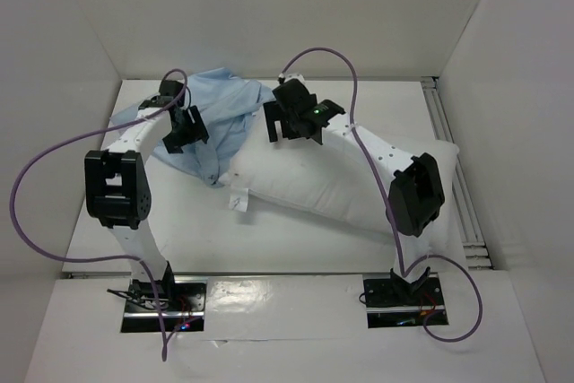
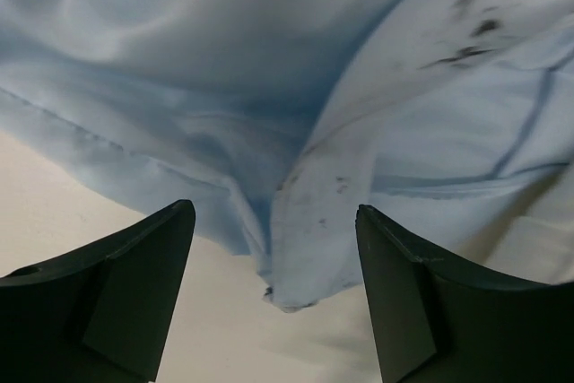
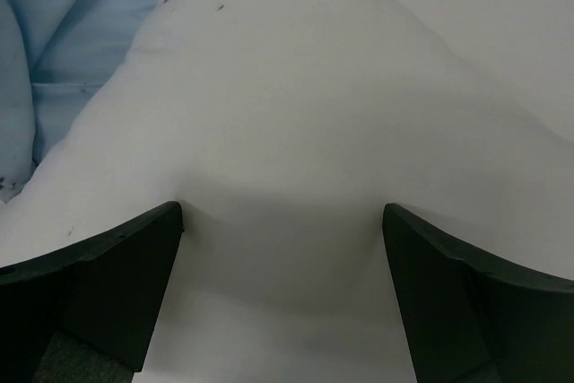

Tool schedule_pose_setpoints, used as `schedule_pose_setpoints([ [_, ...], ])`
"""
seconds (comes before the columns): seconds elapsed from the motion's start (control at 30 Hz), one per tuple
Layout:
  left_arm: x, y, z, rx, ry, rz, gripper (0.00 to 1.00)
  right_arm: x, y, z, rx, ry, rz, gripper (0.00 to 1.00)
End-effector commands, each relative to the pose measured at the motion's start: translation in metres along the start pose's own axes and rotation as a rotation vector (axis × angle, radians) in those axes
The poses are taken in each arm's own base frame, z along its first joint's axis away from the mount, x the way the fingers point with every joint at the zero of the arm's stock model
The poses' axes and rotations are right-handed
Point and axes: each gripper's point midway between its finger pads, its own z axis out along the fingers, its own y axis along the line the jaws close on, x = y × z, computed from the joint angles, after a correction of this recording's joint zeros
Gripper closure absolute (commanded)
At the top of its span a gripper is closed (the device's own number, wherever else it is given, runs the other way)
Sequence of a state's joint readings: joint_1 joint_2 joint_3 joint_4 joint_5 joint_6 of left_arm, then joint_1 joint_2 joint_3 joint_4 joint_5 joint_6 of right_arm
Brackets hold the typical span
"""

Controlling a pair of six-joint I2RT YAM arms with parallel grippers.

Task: Put the pillow into the pillowcase

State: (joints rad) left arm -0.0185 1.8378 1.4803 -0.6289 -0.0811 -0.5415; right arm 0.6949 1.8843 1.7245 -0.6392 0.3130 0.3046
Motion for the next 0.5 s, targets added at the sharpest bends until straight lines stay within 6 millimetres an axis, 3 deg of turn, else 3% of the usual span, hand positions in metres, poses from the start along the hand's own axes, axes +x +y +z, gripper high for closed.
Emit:
schedule_pose_setpoints([
  [0.0, 0.007, 0.009, 0.005, -0.083, -0.011, -0.008, 0.14, 0.014, -0.014, 0.009, 0.016, 0.038, -0.005, 0.01],
  [0.03, 0.010, 0.008, 0.011, -0.073, -0.004, -0.008, 0.14, 0.030, -0.017, 0.007, 0.014, 0.062, 0.000, 0.01],
  [0.07, 0.022, 0.003, 0.019, -0.053, 0.039, 0.002, 0.14, 0.032, -0.028, 0.009, 0.022, 0.061, 0.027, 0.01],
  [0.17, 0.032, -0.002, 0.035, -0.031, 0.089, 0.003, 0.18, 0.046, -0.044, -0.002, 0.018, 0.075, 0.067, 0.01],
  [0.27, 0.027, -0.012, 0.033, 0.017, 0.086, 0.000, 0.48, 0.047, -0.046, -0.020, 0.001, 0.056, 0.083, 0.01],
  [0.3, 0.024, -0.017, 0.030, 0.040, 0.076, -0.001, 0.62, 0.043, -0.048, -0.028, -0.005, 0.040, 0.087, 0.01],
  [0.33, 0.020, -0.021, 0.025, 0.060, 0.065, 0.007, 0.88, 0.050, -0.050, -0.030, 0.001, 0.056, 0.083, 0.01],
  [0.37, 0.015, -0.025, 0.019, 0.078, 0.052, 0.007, 1.00, 0.048, -0.049, -0.037, -0.014, 0.052, 0.085, 0.01],
  [0.47, -0.003, -0.027, 0.002, 0.090, 0.018, 0.006, 1.00, 0.076, -0.049, -0.037, -0.025, 0.126, 0.042, 0.01],
])
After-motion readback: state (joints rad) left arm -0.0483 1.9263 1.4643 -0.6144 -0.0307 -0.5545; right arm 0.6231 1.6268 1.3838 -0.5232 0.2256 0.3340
